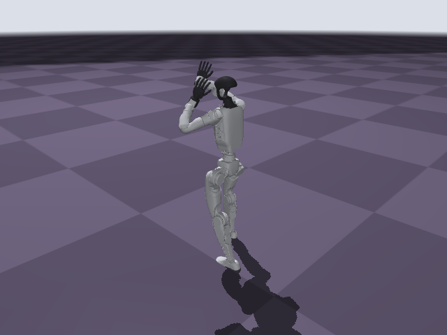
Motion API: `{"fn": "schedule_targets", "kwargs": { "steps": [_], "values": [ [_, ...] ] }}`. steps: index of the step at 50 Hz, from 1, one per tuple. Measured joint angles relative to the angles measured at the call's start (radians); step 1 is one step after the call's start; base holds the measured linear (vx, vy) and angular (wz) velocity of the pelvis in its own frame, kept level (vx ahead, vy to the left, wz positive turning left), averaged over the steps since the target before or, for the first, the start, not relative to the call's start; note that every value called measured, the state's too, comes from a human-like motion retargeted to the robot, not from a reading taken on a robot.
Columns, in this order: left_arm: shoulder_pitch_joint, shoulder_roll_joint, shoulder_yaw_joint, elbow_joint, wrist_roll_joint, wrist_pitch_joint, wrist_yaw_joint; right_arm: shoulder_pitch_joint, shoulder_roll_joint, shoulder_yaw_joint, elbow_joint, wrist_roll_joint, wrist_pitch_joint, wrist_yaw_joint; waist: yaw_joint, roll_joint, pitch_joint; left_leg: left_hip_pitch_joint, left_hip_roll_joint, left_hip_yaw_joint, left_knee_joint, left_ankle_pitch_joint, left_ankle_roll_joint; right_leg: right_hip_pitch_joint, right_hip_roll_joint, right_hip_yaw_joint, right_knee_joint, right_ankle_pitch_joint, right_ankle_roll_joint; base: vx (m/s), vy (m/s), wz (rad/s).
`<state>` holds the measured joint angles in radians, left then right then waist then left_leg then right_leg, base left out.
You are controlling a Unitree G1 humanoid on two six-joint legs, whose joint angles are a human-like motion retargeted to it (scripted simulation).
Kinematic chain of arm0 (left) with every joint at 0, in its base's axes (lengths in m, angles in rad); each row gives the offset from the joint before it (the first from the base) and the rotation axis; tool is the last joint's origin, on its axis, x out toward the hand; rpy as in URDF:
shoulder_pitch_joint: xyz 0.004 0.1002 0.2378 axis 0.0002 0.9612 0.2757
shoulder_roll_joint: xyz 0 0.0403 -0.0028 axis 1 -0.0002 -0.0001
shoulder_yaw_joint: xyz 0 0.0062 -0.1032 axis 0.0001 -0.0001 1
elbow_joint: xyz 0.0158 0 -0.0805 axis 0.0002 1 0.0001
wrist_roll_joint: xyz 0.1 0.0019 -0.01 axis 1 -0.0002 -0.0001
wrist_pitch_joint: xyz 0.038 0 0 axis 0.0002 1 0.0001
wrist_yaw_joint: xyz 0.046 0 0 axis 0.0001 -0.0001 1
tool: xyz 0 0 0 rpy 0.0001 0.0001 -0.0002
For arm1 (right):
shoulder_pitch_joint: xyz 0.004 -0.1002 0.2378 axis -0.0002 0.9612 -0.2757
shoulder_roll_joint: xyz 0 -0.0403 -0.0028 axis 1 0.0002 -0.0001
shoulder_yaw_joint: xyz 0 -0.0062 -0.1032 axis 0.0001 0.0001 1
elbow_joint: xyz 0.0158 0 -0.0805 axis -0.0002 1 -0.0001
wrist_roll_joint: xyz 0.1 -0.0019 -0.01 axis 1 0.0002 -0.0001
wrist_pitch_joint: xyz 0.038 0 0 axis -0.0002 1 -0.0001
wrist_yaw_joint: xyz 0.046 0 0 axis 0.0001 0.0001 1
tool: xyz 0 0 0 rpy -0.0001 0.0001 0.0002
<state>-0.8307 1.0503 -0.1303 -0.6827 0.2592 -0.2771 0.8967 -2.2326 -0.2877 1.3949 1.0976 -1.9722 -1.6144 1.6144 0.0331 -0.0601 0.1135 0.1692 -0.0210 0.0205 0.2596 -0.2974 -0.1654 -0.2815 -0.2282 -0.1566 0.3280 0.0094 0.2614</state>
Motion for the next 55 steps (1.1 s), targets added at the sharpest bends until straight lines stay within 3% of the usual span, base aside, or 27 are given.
{"fn": "schedule_targets", "kwargs": {
  "steps": [3, 9, 14, 18, 23, 27, 30, 32, 33, 35, 40, 43, 45, 50, 52, 55],
  "values": [
    [0.012, -0.011, 0.017, 0.015, 0.008, 0.005, -0.004, 0.006, -0.005, -0.013, -0.003, 0.000, 0.000, 0.000, -0.001, -0.009, -0.013, 0.001, -0.009, -0.001, 0.057, 0.054, 0.013, 0.070, 0.000, 0.017, -0.067, 0.018, -0.022, 0.53, -0.11, 0.01],
    [0.095, -0.027, 0.083, 0.016, 0.012, 0.016, 0.007, 0.012, -0.089, -0.020, -0.089, 0.000, 0.000, 0.000, 0.030, 0.004, 0.059, -0.147, 0.001, -0.007, 0.520, 0.242, -0.039, 0.262, -0.001, 0.004, -0.115, -0.028, -0.027, 0.46, -0.13, -0.11],
    [0.098, -0.016, 0.091, -0.009, 0.010, 0.010, 0.008, -0.002, -0.081, -0.013, -0.096, 0.000, 0.000, 0.000, 0.056, 0.013, 0.083, -0.306, 0.063, 0.104, 0.702, 0.186, 0.006, 0.348, -0.020, -0.023, -0.129, -0.076, -0.014, 0.39, -0.06, 0.19],
    [0.093, -0.002, 0.090, -0.024, 0.000, -0.003, 0.008, 0.013, -0.057, -0.040, -0.088, 0.000, 0.000, 0.000, 0.090, 0.039, 0.073, -0.382, 0.110, 0.159, 0.584, 0.149, 0.000, 0.378, 0.000, -0.028, -0.139, -0.108, -0.005, 0.35, 0.02, -0.08],
    [0.079, 0.025, 0.089, -0.033, -0.008, -0.016, 0.013, 0.016, -0.040, -0.076, -0.070, 0.000, 0.000, 0.000, 0.144, 0.084, 0.040, -0.413, 0.166, 0.138, 0.188, 0.131, -0.016, 0.383, 0.061, -0.009, -0.142, -0.149, 0.000, 0.39, 0.09, -0.32],
    [0.066, 0.028, 0.080, -0.029, -0.007, -0.022, 0.014, 0.024, -0.056, -0.091, -0.042, 0.000, 0.000, 0.000, 0.164, 0.095, 0.018, -0.375, 0.183, 0.095, -0.065, 0.229, -0.048, 0.403, 0.089, 0.004, -0.127, -0.192, -0.022, 0.45, 0.16, -0.21],
    [0.065, 0.019, 0.066, -0.033, -0.014, -0.020, 0.012, 0.043, -0.036, -0.089, -0.034, 0.000, 0.000, 0.000, 0.167, 0.074, 0.005, -0.335, 0.182, 0.080, -0.102, 0.272, -0.029, 0.416, 0.093, 0.007, -0.095, -0.191, -0.075, 0.44, 0.17, -0.04],
    [0.051, 0.009, 0.044, -0.031, 0.006, -0.012, 0.031, 0.046, -0.039, -0.070, 0.008, 0.000, 0.000, 0.000, 0.156, 0.052, 0.034, -0.288, 0.181, 0.079, -0.132, 0.277, -0.008, 0.374, 0.084, 0.004, 0.041, -0.179, -0.119, 0.36, 0.16, 0.07],
    [0.012, 0.017, 0.042, -0.020, 0.024, 0.001, 0.028, 0.019, -0.045, -0.034, 0.121, 0.000, 0.000, 0.000, 0.157, 0.034, 0.088, -0.267, 0.178, 0.085, -0.140, 0.274, 0.009, 0.333, 0.072, 0.011, 0.144, -0.170, -0.134, 0.31, 0.15, -0.07],
    [-0.059, 0.009, 0.006, -0.020, 0.047, 0.005, 0.033, -0.069, 0.044, 0.005, 0.104, 0.000, 0.000, 0.000, 0.172, 0.007, 0.166, -0.227, 0.170, 0.097, -0.138, 0.261, 0.025, 0.247, 0.051, 0.039, 0.350, -0.120, -0.150, 0.30, 0.13, -0.13],
    [-0.118, 0.005, -0.007, 0.011, 0.080, 0.023, 0.040, -0.124, 0.067, 0.005, 0.105, 0.000, 0.000, 0.000, 0.177, -0.021, 0.229, -0.167, 0.165, 0.096, -0.129, 0.229, 0.034, 0.074, 0.048, 0.076, 0.632, -0.067, -0.141, 0.26, 0.08, 0.11],
    [-0.137, -0.002, -0.007, 0.016, 0.092, 0.030, 0.037, -0.138, 0.054, 0.005, 0.138, 0.000, 0.000, 0.000, 0.179, -0.022, 0.235, -0.150, 0.156, 0.096, -0.145, 0.208, 0.023, 0.023, 0.014, 0.024, 0.591, -0.095, -0.122, 0.23, 0.04, 0.23],
    [-0.172, 0.001, 0.010, 0.033, 0.113, 0.046, 0.032, -0.128, -0.021, 0.005, 0.314, 0.000, 0.000, 0.000, 0.169, -0.030, 0.242, -0.151, 0.139, 0.084, -0.171, 0.205, 0.020, 0.003, -0.022, -0.029, 0.496, -0.099, -0.103, 0.22, 0.02, 0.42],
    [-0.224, -0.020, -0.016, 0.014, 0.121, 0.039, 0.028, -0.142, 0.019, 0.005, 0.414, 0.000, 0.000, 0.000, 0.189, -0.065, 0.234, -0.121, 0.083, 0.077, -0.230, 0.177, -0.003, -0.013, -0.075, -0.066, 0.163, -0.100, -0.030, 0.25, -0.07, 0.29],
    [-0.247, -0.026, -0.026, 0.018, 0.134, 0.046, 0.026, -0.153, 0.057, 0.005, 0.450, 0.000, 0.000, 0.000, 0.194, -0.080, 0.227, -0.103, 0.071, 0.074, -0.264, 0.179, -0.005, 0.008, -0.059, -0.043, 0.011, -0.030, 0.000, 0.26, -0.16, 0.16],
    [-0.252, -0.047, -0.055, 0.000, 0.107, 0.021, 0.027, -0.172, 0.121, 0.005, 0.455, 0.000, 0.000, 0.000, 0.202, -0.076, 0.223, -0.089, 0.097, 0.085, -0.285, 0.180, -0.015, 0.035, 0.003, -0.004, -0.119, 0.085, 0.000, 0.24, -0.21, -0.23]
  ]
}}
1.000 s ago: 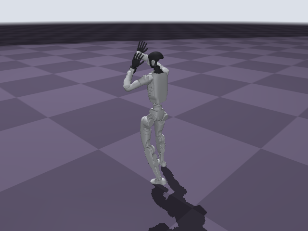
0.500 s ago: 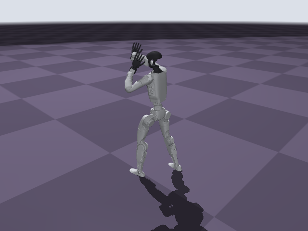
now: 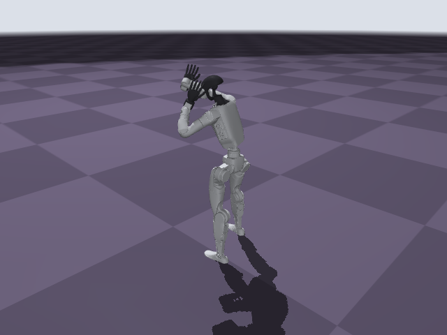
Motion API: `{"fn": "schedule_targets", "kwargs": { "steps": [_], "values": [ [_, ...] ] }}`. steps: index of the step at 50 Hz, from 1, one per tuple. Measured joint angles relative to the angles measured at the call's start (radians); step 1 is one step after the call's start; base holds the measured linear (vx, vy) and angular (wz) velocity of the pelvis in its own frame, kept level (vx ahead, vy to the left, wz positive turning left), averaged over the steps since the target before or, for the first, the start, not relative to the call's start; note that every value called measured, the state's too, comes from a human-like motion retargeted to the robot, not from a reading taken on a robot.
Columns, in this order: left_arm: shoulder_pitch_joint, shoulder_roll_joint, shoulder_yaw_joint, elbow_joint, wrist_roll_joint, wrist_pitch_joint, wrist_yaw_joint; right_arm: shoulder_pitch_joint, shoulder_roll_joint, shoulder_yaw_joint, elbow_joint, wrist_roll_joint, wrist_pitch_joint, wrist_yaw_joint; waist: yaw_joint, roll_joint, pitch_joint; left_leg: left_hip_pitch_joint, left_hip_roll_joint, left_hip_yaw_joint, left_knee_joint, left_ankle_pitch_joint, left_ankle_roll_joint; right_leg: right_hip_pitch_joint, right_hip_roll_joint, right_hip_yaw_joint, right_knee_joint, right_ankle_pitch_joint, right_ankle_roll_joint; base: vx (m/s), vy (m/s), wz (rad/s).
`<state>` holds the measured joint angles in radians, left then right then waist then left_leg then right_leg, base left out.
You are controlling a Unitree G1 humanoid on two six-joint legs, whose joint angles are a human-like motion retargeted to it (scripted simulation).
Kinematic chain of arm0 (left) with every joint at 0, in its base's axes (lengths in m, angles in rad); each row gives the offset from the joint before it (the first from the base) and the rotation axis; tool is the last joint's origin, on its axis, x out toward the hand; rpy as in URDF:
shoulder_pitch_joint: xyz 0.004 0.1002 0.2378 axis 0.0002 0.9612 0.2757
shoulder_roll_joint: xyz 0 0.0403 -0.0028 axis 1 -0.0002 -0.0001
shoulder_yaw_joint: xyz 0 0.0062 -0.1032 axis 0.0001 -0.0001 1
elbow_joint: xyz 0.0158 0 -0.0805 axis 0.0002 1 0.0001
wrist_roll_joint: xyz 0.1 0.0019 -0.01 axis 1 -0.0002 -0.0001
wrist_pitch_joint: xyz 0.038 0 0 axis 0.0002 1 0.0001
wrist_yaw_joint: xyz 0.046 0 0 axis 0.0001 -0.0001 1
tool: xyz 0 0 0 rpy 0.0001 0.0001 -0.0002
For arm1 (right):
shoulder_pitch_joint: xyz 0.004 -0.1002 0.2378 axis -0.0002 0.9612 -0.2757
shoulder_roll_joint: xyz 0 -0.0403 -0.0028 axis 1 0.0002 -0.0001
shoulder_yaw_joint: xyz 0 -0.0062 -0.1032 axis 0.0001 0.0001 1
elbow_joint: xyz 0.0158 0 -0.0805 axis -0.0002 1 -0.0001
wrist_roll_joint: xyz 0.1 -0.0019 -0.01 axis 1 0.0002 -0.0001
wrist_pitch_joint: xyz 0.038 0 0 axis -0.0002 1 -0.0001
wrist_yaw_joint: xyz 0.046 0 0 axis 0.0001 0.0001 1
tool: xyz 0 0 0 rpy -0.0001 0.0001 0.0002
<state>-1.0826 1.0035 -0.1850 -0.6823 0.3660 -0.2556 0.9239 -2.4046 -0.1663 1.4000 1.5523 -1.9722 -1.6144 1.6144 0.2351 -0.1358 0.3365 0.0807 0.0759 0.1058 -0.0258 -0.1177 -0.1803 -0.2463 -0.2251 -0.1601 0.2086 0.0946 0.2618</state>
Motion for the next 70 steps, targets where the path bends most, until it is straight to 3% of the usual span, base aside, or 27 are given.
{"fn": "schedule_targets", "kwargs": {
  "steps": [2, 3, 5, 7, 14, 18, 20, 22, 26, 28, 31, 35, 38, 39, 40, 43, 44, 45, 47, 48, 50, 52, 56, 65, 68, 70],
  "values": [
    [0.005, -0.012, -0.006, -0.008, -0.036, -0.031, -0.003, -0.011, 0.014, 0.000, -0.010, 0.000, 0.000, 0.000, 0.008, 0.004, 0.003, 0.003, -0.004, 0.002, 0.007, -0.007, 0.009, 0.021, -0.004, -0.006, -0.034, 0.016, 0.000, 0.24, -0.08, -0.22],
    [0.012, -0.041, -0.029, -0.040, -0.121, -0.108, -0.009, -0.034, 0.034, 0.000, -0.043, 0.000, 0.000, 0.000, 0.009, 0.008, 0.010, 0.000, -0.005, 0.000, 0.024, -0.014, 0.011, 0.040, -0.006, -0.014, -0.062, 0.022, 0.000, 0.23, -0.09, -0.06],
    [0.006, 0.021, 0.066, 0.045, -0.045, -0.046, -0.022, -0.014, -0.040, 0.000, 0.005, 0.000, 0.000, 0.000, 0.029, 0.012, 0.025, -0.015, -0.011, -0.012, 0.068, -0.019, 0.021, 0.064, -0.016, -0.026, -0.081, 0.017, 0.000, 0.20, -0.11, 0.12],
    [0.007, -0.023, 0.009, -0.020, -0.141, -0.128, -0.032, -0.060, -0.005, 0.000, -0.053, 0.000, 0.000, 0.000, 0.006, 0.014, 0.052, -0.046, -0.015, -0.020, 0.144, -0.011, 0.015, 0.083, -0.026, -0.035, -0.085, 0.008, 0.000, 0.17, -0.16, 0.28],
    [-0.041, 0.048, 0.094, 0.027, -0.025, -0.017, -0.036, -0.096, -0.047, 0.000, 0.020, 0.000, 0.000, 0.000, -0.022, 0.024, 0.140, -0.221, -0.027, -0.023, 0.403, 0.057, -0.008, 0.128, -0.073, -0.084, -0.076, -0.024, -0.001, 0.09, -0.14, 0.43],
    [-0.072, 0.040, 0.090, 0.036, -0.024, 0.019, -0.023, -0.107, -0.036, -0.001, 0.068, 0.000, 0.000, 0.000, -0.042, 0.065, 0.173, -0.303, 0.043, -0.008, 0.306, 0.003, 0.000, 0.091, -0.012, -0.119, -0.078, -0.023, 0.000, -0.01, -0.08, 0.17],
    [-0.084, 0.019, 0.072, 0.052, -0.044, 0.033, -0.012, -0.103, -0.009, -0.001, 0.095, 0.000, 0.000, 0.000, -0.048, 0.087, 0.179, -0.345, 0.062, -0.030, 0.217, 0.025, -0.007, 0.047, 0.022, -0.121, -0.093, -0.008, 0.000, 0.00, 0.02, -0.11],
    [-0.070, -0.033, 0.070, 0.086, -0.108, 0.041, -0.004, -0.050, 0.001, -0.033, 0.084, 0.000, 0.000, 0.000, -0.043, 0.115, 0.159, -0.363, 0.067, -0.076, 0.142, 0.094, -0.028, 0.014, 0.047, -0.122, -0.101, 0.006, 0.000, 0.01, 0.07, -0.22],
    [-0.005, -0.145, 0.037, 0.162, -0.244, 0.035, 0.001, 0.100, 0.051, -0.024, 0.082, 0.000, 0.000, 0.000, -0.096, 0.133, 0.180, -0.424, 0.063, -0.100, 0.036, 0.196, -0.039, -0.074, 0.049, -0.128, -0.129, 0.042, -0.002, -0.06, 0.14, 0.10],
    [0.021, -0.252, 0.002, 0.186, -0.420, -0.072, -0.001, 0.159, 0.145, -0.015, -0.113, 0.000, 0.000, 0.000, -0.132, 0.149, 0.183, -0.472, 0.060, -0.099, -0.016, 0.233, -0.054, -0.139, 0.046, -0.135, -0.136, 0.063, -0.005, -0.10, 0.12, 0.21],
    [0.059, -0.274, 0.018, 0.397, -0.533, -0.030, -0.033, 0.355, 0.171, -0.003, -0.216, 0.000, 0.000, 0.000, -0.170, 0.157, 0.184, -0.550, 0.054, -0.101, -0.049, 0.278, -0.064, -0.235, 0.039, -0.133, -0.129, 0.093, -0.007, -0.10, 0.13, 0.00],
    [0.047, -0.348, -0.059, 0.693, -0.827, 0.003, -0.226, 0.647, 0.241, 0.000, -0.243, 0.000, 0.000, 0.000, -0.197, 0.123, 0.184, -0.660, 0.050, -0.094, -0.057, 0.320, -0.074, -0.377, 0.033, -0.117, -0.088, 0.123, 0.000, -0.09, 0.10, -0.21],
    [-0.036, -0.390, -0.200, 0.945, -1.031, 0.058, -0.334, 0.835, 0.280, 0.000, -0.130, 0.000, 0.000, 0.000, -0.190, 0.088, 0.184, -0.762, 0.038, -0.079, -0.061, 0.345, -0.073, -0.502, 0.019, -0.100, -0.067, 0.151, 0.000, -0.08, 0.11, -0.19],
    [-0.119, -0.309, -0.449, 1.041, -1.051, 0.068, -0.352, 0.696, 0.164, 0.000, -0.218, 0.000, 0.000, 0.000, -0.180, -0.056, 0.184, -0.804, 0.030, -0.068, -0.061, 0.362, -0.045, -0.543, 0.011, -0.092, -0.080, 0.171, -0.020, -0.14, 0.13, -0.19],
    [-0.227, -0.183, -0.794, 1.139, -1.045, 0.074, -0.362, 0.457, -0.015, 0.000, -0.373, 0.000, 0.000, 0.000, -0.168, -0.267, 0.184, -0.848, 0.021, -0.055, -0.061, 0.385, -0.002, -0.584, 0.002, -0.082, -0.102, 0.197, -0.050, -0.13, 0.13, -0.02],
    [-0.403, -0.261, -1.123, 1.396, -1.213, 0.093, -0.432, 0.525, -0.211, 0.000, -0.692, 0.000, 0.000, 0.000, -0.184, -0.280, 0.184, -1.017, 0.018, -0.092, -0.061, 0.408, -0.021, -0.728, -0.004, -0.125, -0.106, 0.225, -0.043, -0.03, 0.09, 0.28],
    [-0.420, -0.350, -1.058, 1.461, -1.300, 0.094, -0.495, 0.712, -0.116, 0.000, -0.562, 0.000, 0.000, 0.000, -0.175, -0.171, 0.184, -1.062, 0.013, -0.079, -0.061, 0.400, -0.046, -0.786, -0.003, -0.119, -0.095, 0.233, -0.026, -0.02, 0.05, -0.08],
    [-0.425, -0.462, -0.908, 1.522, -1.409, 0.089, -0.569, 0.970, 0.056, 0.000, -0.323, 0.000, 0.000, 0.000, -0.166, -0.009, 0.184, -1.106, 0.005, -0.051, -0.061, 0.387, -0.081, -0.853, -0.001, -0.103, -0.079, 0.242, 0.000, 0.00, 0.07, -0.21],
    [-0.419, -0.589, -0.909, 1.619, -1.382, 0.146, -0.646, 1.093, 0.086, 0.000, -0.218, 0.000, 0.000, 0.000, -0.145, 0.073, 0.184, -1.134, 0.001, -0.058, -0.061, 0.383, -0.081, -0.878, -0.008, -0.109, -0.076, 0.241, 0.000, 0.09, 0.07, 0.06],
    [-0.434, -0.635, -0.959, 1.652, -1.363, 0.145, -0.641, 1.108, 0.004, 0.000, -0.249, 0.000, 0.000, 0.000, -0.134, 0.105, 0.184, -1.150, 0.003, -0.070, -0.061, 0.385, -0.081, -0.887, -0.015, -0.113, -0.080, 0.238, 0.000, 0.13, 0.03, 0.18],
    [-0.396, -0.689, -0.828, 1.712, -1.372, 0.150, -0.627, 1.199, 0.104, 0.000, -0.257, 0.000, 0.000, 0.000, -0.179, 0.149, 0.184, -1.166, -0.002, -0.061, -0.061, 0.381, -0.081, -0.907, -0.012, -0.112, -0.082, 0.246, 0.000, 0.04, 0.01, 0.02],
    [-0.359, -0.699, -0.744, 1.777, -1.329, 0.188, -0.596, 1.248, 0.154, 0.000, -0.222, 0.000, 0.000, 0.000, -0.223, 0.141, 0.184, -1.164, -0.003, -0.048, -0.061, 0.375, -0.081, -0.912, -0.012, -0.096, -0.084, 0.242, 0.000, 0.09, -0.01, -0.14],
    [-0.351, -0.724, -0.713, 1.836, -1.304, 0.208, -0.567, 1.245, 0.188, 0.000, -0.164, 0.000, 0.000, 0.000, -0.243, 0.119, 0.184, -1.170, 0.002, -0.032, -0.061, 0.371, -0.081, -0.923, -0.005, -0.083, -0.097, 0.242, 0.000, 0.06, -0.08, -0.11],
    [-0.224, -0.747, -0.545, 1.822, -1.387, 0.144, -0.656, 1.313, 0.233, -0.001, -0.113, 0.000, 0.000, 0.000, -0.255, 0.180, 0.184, -0.991, 0.040, 0.002, -0.061, 0.349, -0.081, -0.772, 0.044, -0.088, -0.073, 0.194, 0.000, 0.02, -0.13, -0.21],
    [-0.176, -0.743, -0.541, 1.817, -1.235, 0.138, -0.657, 1.347, 0.209, 0.000, -0.120, 0.000, 0.000, 0.000, -0.240, 0.194, 0.184, -0.907, 0.050, 0.003, -0.061, 0.332, -0.081, -0.689, 0.046, -0.081, -0.067, 0.156, 0.000, 0.11, -0.09, -0.09],
    [-0.098, -0.738, -0.467, 1.790, -1.105, 0.119, -0.644, 1.393, 0.181, -0.006, -0.151, 0.000, 0.000, 0.000, -0.235, 0.206, 0.184, -0.832, 0.063, 0.006, -0.061, 0.318, -0.081, -0.625, 0.058, -0.082, -0.048, 0.125, 0.000, 0.11, -0.14, -0.20]
  ]
}}
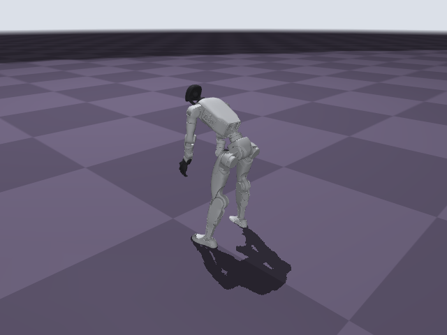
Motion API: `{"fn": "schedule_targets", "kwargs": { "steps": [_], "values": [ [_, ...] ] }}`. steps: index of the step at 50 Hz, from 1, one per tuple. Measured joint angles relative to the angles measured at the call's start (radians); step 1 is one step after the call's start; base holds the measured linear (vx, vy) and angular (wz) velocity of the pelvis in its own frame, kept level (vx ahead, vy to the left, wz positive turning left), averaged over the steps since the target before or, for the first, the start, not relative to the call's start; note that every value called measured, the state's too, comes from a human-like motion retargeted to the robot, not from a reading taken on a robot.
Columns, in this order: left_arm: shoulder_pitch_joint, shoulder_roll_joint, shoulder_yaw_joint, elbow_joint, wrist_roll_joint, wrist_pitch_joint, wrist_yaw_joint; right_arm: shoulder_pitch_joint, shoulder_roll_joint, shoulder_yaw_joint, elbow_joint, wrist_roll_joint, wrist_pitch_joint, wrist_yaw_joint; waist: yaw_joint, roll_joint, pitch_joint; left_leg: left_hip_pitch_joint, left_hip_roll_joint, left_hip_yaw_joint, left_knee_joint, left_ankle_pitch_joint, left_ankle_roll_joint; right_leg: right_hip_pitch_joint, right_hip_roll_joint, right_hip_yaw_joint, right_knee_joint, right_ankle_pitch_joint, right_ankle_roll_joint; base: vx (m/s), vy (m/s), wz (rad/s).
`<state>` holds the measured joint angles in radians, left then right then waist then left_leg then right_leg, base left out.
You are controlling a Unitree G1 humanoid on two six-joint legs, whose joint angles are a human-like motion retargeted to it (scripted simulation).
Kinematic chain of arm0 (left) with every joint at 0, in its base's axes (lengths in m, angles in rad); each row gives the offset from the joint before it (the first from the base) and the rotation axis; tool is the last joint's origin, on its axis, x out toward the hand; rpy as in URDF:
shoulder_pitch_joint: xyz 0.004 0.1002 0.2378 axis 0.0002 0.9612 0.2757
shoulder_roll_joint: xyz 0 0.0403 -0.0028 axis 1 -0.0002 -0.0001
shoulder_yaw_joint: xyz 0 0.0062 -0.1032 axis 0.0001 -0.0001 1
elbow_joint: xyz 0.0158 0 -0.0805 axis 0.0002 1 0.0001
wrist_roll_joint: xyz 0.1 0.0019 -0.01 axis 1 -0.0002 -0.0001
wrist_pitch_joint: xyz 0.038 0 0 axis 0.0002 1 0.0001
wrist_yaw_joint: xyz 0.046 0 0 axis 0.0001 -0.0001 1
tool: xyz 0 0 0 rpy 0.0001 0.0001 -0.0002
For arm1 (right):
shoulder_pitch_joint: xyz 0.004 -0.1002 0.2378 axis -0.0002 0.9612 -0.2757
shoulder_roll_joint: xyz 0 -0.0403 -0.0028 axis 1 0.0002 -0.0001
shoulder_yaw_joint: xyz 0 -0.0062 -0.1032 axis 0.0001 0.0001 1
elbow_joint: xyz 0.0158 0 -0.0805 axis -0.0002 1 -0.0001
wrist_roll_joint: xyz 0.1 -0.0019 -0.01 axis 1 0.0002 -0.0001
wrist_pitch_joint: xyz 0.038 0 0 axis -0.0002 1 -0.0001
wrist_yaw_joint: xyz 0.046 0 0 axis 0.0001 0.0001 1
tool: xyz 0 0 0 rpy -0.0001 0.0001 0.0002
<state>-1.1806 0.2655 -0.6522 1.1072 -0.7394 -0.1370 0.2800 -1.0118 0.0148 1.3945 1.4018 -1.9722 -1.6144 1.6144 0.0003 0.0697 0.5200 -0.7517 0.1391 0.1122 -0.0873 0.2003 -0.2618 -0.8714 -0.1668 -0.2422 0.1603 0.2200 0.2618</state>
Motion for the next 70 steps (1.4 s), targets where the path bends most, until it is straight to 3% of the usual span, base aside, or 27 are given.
{"fn": "schedule_targets", "kwargs": {
  "steps": [8, 17, 20, 25, 30, 35, 40, 42, 50, 55, 65, 66, 67, 68, 70],
  "values": [
    [0.365, 0.078, 0.156, -0.222, 0.326, -0.067, -0.010, 0.185, -0.168, -0.067, -0.114, 0.000, 0.000, 0.000, 0.011, 0.025, -0.009, 0.247, 0.030, 0.005, 0.000, -0.069, 0.005, 0.214, 0.009, 0.016, 0.065, -0.121, 0.000, 0.15, -0.09, -0.10],
    [0.740, 0.378, 0.308, -0.362, 0.756, -0.070, -0.085, 0.378, -0.378, -0.355, -0.116, 0.000, 0.000, 0.000, -0.005, 0.005, -0.011, 0.399, 0.057, 0.006, 0.000, -0.108, 0.003, 0.363, 0.032, 0.010, 0.078, -0.191, 0.000, 0.09, -0.09, -0.02],
    [0.836, 0.445, 0.394, -0.340, 0.746, -0.062, -0.066, 0.431, -0.440, -0.453, -0.038, 0.000, 0.000, 0.000, 0.006, -0.004, -0.006, 0.397, 0.072, 0.010, 0.000, -0.101, 0.000, 0.372, 0.053, 0.006, 0.051, -0.183, 0.000, -0.02, -0.10, -0.14],
    [0.876, 0.509, 0.521, -0.159, 0.548, -0.009, -0.019, 0.445, -0.507, -0.591, 0.042, 0.000, 0.000, 0.000, 0.010, -0.018, 0.000, 0.325, 0.080, 0.013, 0.000, -0.079, 0.000, 0.326, 0.071, -0.003, -0.007, -0.141, 0.000, -0.09, -0.04, -0.02],
    [0.710, 0.566, 0.571, 0.151, 0.268, 0.038, 0.016, 0.380, -0.597, -0.672, 0.022, 0.000, 0.000, 0.000, -0.010, -0.027, 0.000, 0.166, 0.068, 0.029, 0.000, -0.050, 0.000, 0.196, 0.068, -0.013, -0.072, -0.068, 0.000, -0.18, 0.02, 0.12],
    [0.514, 0.596, 0.478, 0.216, 0.030, -0.013, 0.035, 0.254, -0.644, -0.633, 0.011, 0.000, 0.000, 0.000, -0.032, -0.039, 0.000, -0.033, 0.044, 0.045, 0.000, -0.017, 0.000, 0.002, 0.059, -0.002, -0.109, 0.028, 0.000, -0.19, 0.09, 0.04],
    [0.270, 0.555, 0.310, 0.171, -0.087, -0.050, 0.008, 0.083, -0.605, -0.479, 0.013, 0.000, 0.000, 0.000, -0.050, -0.052, 0.000, -0.217, 0.024, 0.067, 0.000, 0.012, 0.000, -0.221, 0.048, 0.012, -0.069, 0.096, 0.000, -0.14, 0.11, -0.09],
    [0.119, 0.522, 0.169, 0.202, -0.095, -0.034, 0.012, -0.024, -0.544, -0.368, 0.017, 0.000, 0.000, 0.000, -0.073, -0.056, 0.000, -0.293, 0.017, 0.077, 0.000, 0.013, 0.000, -0.312, 0.032, 0.032, -0.056, 0.111, 0.000, 0.01, 0.12, -0.04],
    [-0.356, 0.290, -0.066, 0.230, -0.156, -0.013, 0.002, -0.274, -0.342, -0.141, 0.014, 0.000, 0.000, 0.000, -0.089, -0.079, 0.000, -0.518, 0.022, 0.068, 0.000, 0.070, 0.000, -0.585, 0.027, -0.002, 0.029, 0.161, 0.000, 0.00, 0.01, 0.00],
    [-0.552, 0.199, -0.187, 0.192, -0.169, -0.019, 0.082, -0.389, -0.255, 0.005, 0.096, 0.000, 0.000, 0.000, -0.094, -0.089, 0.000, -0.638, 0.037, 0.053, 0.000, 0.133, 0.000, -0.670, 0.036, 0.010, -0.037, 0.227, 0.000, 0.07, 0.03, -0.11],
    [-0.651, 0.108, -0.346, 0.153, -0.256, 0.029, 0.037, -0.524, -0.053, 0.006, -0.009, 0.000, 0.000, 0.000, -0.090, -0.203, 0.000, -0.684, 0.050, 0.055, 0.010, 0.138, 0.000, -0.693, 0.052, 0.009, -0.073, 0.227, 0.000, 0.00, -0.02, 0.02],
    [-0.641, -0.003, -0.576, 0.155, -0.295, -0.003, 0.037, -0.579, -0.273, 0.006, -0.202, 0.000, 0.000, 0.000, 0.024, -0.304, 0.000, -0.700, 0.059, 0.040, 0.004, 0.148, 0.000, -0.696, 0.059, -0.012, -0.093, 0.232, 0.000, -0.01, -0.18, 0.29],
    [-0.634, -0.076, -0.704, 0.157, -0.337, -0.028, 0.042, -0.602, -0.417, 0.006, -0.332, 0.000, 0.000, 0.000, 0.095, -0.354, 0.000, -0.708, 0.065, 0.033, 0.000, 0.152, 0.000, -0.696, 0.064, -0.022, -0.105, 0.236, 0.000, -0.01, -0.12, 0.03],
    [-0.632, -0.072, -0.630, 0.162, -0.386, -0.036, 0.055, -0.559, -0.408, 0.006, -0.339, 0.000, 0.000, 0.000, 0.080, -0.304, 0.000, -0.697, 0.064, 0.046, 0.000, 0.144, 0.000, -0.691, 0.064, -0.009, -0.105, 0.236, 0.000, -0.02, 0.01, -0.25],
    [-0.589, -0.039, -0.339, 0.187, -0.461, -0.031, 0.068, -0.424, -0.180, 0.006, -0.200, 0.000, 0.000, 0.000, -0.009, -0.188, 0.000, -0.628, 0.052, 0.068, 0.002, 0.130, 0.000, -0.637, 0.063, 0.003, -0.088, 0.225, 0.000, -0.06, 0.06, -0.20]
  ]
}}
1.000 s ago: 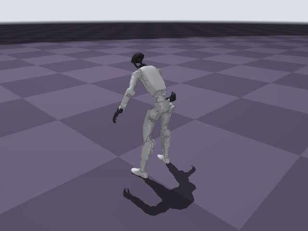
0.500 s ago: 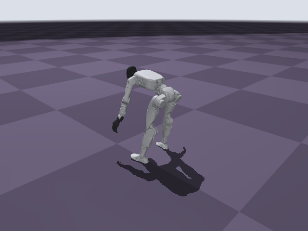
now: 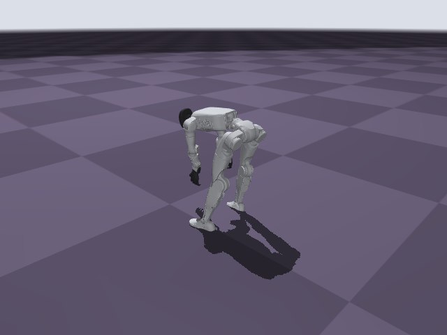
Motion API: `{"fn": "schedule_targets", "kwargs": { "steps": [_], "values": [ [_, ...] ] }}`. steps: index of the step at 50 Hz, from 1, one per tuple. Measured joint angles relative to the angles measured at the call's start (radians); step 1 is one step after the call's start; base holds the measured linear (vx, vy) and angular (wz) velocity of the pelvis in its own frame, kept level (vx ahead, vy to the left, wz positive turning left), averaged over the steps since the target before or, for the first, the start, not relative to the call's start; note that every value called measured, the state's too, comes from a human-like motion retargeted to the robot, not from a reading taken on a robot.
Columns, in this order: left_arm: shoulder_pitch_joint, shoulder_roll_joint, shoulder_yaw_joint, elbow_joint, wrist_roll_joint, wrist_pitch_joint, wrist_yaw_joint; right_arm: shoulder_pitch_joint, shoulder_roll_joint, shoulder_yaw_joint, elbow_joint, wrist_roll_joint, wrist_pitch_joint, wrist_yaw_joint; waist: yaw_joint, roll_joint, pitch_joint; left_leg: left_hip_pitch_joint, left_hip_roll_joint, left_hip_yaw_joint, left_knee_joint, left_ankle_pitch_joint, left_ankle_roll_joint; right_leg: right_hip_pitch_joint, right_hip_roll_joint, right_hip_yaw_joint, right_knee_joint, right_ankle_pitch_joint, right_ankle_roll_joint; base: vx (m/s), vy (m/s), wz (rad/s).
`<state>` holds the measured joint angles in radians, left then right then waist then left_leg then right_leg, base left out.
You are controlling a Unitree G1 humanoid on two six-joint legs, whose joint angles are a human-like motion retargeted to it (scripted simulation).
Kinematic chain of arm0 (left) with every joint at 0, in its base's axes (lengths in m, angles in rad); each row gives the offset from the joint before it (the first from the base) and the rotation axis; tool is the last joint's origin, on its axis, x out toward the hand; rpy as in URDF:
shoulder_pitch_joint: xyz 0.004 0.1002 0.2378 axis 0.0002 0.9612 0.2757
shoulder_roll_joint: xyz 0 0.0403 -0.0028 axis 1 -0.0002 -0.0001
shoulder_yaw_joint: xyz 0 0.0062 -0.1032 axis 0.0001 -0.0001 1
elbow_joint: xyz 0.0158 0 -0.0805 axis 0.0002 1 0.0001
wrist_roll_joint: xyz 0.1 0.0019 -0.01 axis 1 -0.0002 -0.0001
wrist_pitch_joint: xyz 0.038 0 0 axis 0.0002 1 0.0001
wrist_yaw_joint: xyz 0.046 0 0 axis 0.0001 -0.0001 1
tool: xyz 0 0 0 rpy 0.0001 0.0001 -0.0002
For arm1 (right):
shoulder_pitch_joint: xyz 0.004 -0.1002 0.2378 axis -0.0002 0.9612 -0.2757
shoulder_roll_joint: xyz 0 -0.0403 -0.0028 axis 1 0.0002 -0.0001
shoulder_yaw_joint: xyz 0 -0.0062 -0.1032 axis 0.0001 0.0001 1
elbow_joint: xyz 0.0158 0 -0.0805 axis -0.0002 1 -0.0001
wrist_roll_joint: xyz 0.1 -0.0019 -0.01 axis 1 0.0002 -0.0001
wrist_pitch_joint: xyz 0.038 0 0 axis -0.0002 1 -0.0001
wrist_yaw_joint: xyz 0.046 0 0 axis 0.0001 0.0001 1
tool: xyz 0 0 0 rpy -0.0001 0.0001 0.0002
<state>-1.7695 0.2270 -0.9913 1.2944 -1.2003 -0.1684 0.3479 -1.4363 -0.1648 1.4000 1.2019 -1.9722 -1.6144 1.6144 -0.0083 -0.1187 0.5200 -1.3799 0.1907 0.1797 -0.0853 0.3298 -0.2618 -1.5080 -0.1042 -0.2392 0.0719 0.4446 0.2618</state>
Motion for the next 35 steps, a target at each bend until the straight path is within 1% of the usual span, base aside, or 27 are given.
{"fn": "schedule_targets", "kwargs": {
  "steps": [3, 5, 10, 17, 20, 22, 25, 27, 30, 31, 32, 35],
  "values": [
    [0.069, 0.000, 0.036, 0.012, 0.002, 0.009, 0.002, 0.053, 0.100, 0.000, 0.090, 0.000, 0.000, 0.000, -0.021, 0.012, 0.000, 0.047, 0.000, -0.010, 0.007, -0.011, 0.000, 0.057, -0.005, -0.002, 0.001, -0.016, 0.000, 0.00, 0.00, 0.00],
    [0.135, -0.004, 0.063, 0.006, 0.038, 0.034, -0.018, 0.117, 0.151, 0.000, 0.138, 0.000, 0.000, 0.000, -0.039, 0.010, 0.000, 0.081, 0.007, -0.014, 0.033, -0.029, 0.000, 0.079, -0.007, -0.042, 0.059, -0.056, 0.000, -0.08, -0.12, 0.09],
    [0.251, -0.023, 0.073, -0.014, 0.082, 0.055, -0.024, 0.240, 0.222, 0.000, 0.199, 0.000, 0.000, 0.000, -0.064, 0.014, 0.000, 0.146, -0.003, -0.014, 0.106, -0.086, 0.000, 0.153, -0.038, -0.034, 0.126, -0.109, 0.000, -0.04, 0.08, 0.03],
    [0.409, -0.074, 0.134, -0.054, 0.097, 0.029, 0.013, 0.394, 0.269, 0.000, 0.179, 0.000, 0.000, 0.000, -0.078, 0.023, 0.000, 0.273, -0.005, -0.009, 0.282, -0.212, 0.000, 0.300, -0.077, -0.015, 0.249, -0.196, 0.000, -0.01, 0.09, -0.10],
    [0.474, -0.096, 0.192, -0.080, 0.081, 0.018, 0.033, 0.442, 0.280, 0.000, 0.160, 0.000, 0.000, 0.000, -0.070, 0.020, 0.000, 0.357, 0.010, -0.020, 0.373, -0.284, 0.004, 0.406, -0.083, -0.012, 0.296, -0.246, 0.000, 0.10, 0.07, -0.26],
    [0.509, -0.106, 0.231, -0.109, 0.059, 0.002, 0.043, 0.452, 0.277, 0.000, 0.153, 0.000, 0.000, 0.000, -0.058, 0.019, 0.000, 0.426, 0.008, -0.016, 0.422, -0.333, 0.027, 0.488, -0.092, -0.001, 0.312, -0.272, 0.000, 0.14, 0.18, -0.23],
    [0.565, -0.118, 0.272, -0.164, 0.026, -0.016, 0.046, 0.468, 0.263, 0.000, 0.146, 0.000, 0.000, 0.000, -0.024, 0.013, 0.000, 0.574, -0.003, 0.001, 0.479, -0.411, 0.057, 0.640, -0.112, 0.026, 0.338, -0.324, 0.000, 0.22, 0.23, -0.20],
    [0.581, -0.114, 0.276, -0.199, 0.010, -0.012, 0.037, 0.461, 0.249, 0.000, 0.134, 0.000, 0.000, 0.000, 0.008, 0.009, -0.002, 0.698, -0.016, 0.016, 0.496, -0.458, 0.072, 0.757, -0.128, 0.046, 0.350, -0.361, 0.000, 0.29, 0.25, -0.20],
    [0.576, -0.083, 0.255, -0.250, -0.021, 0.012, 0.025, 0.428, 0.225, 0.000, 0.097, 0.000, 0.000, 0.000, 0.059, 0.009, -0.021, 0.912, -0.040, 0.040, 0.492, -0.517, 0.094, 0.954, -0.152, 0.074, 0.360, -0.419, -0.003, 0.34, 0.24, -0.20],
    [0.563, -0.068, 0.247, -0.266, -0.033, 0.017, 0.027, 0.406, 0.218, 0.000, 0.084, 0.000, 0.000, 0.000, 0.072, 0.013, -0.044, 0.975, -0.046, 0.044, 0.482, -0.529, 0.101, 1.013, -0.156, 0.076, 0.357, -0.437, -0.011, 0.36, 0.20, -0.14],
    [0.549, -0.053, 0.241, -0.283, -0.045, 0.020, 0.029, 0.382, 0.210, 0.000, 0.071, 0.000, 0.000, 0.000, 0.085, 0.019, -0.073, 1.034, -0.051, 0.046, 0.471, -0.540, 0.107, 1.070, -0.160, 0.077, 0.352, -0.454, -0.018, 0.36, 0.18, -0.07],
    [0.486, -0.012, 0.239, -0.339, -0.078, 0.005, 0.044, 0.276, 0.177, 0.000, 0.035, 0.000, 0.000, 0.000, 0.116, 0.044, -0.193, 1.180, -0.069, 0.044, 0.429, -0.563, 0.124, 1.219, -0.167, 0.071, 0.321, -0.491, -0.033, 0.37, 0.18, 0.08]
  ]
}}
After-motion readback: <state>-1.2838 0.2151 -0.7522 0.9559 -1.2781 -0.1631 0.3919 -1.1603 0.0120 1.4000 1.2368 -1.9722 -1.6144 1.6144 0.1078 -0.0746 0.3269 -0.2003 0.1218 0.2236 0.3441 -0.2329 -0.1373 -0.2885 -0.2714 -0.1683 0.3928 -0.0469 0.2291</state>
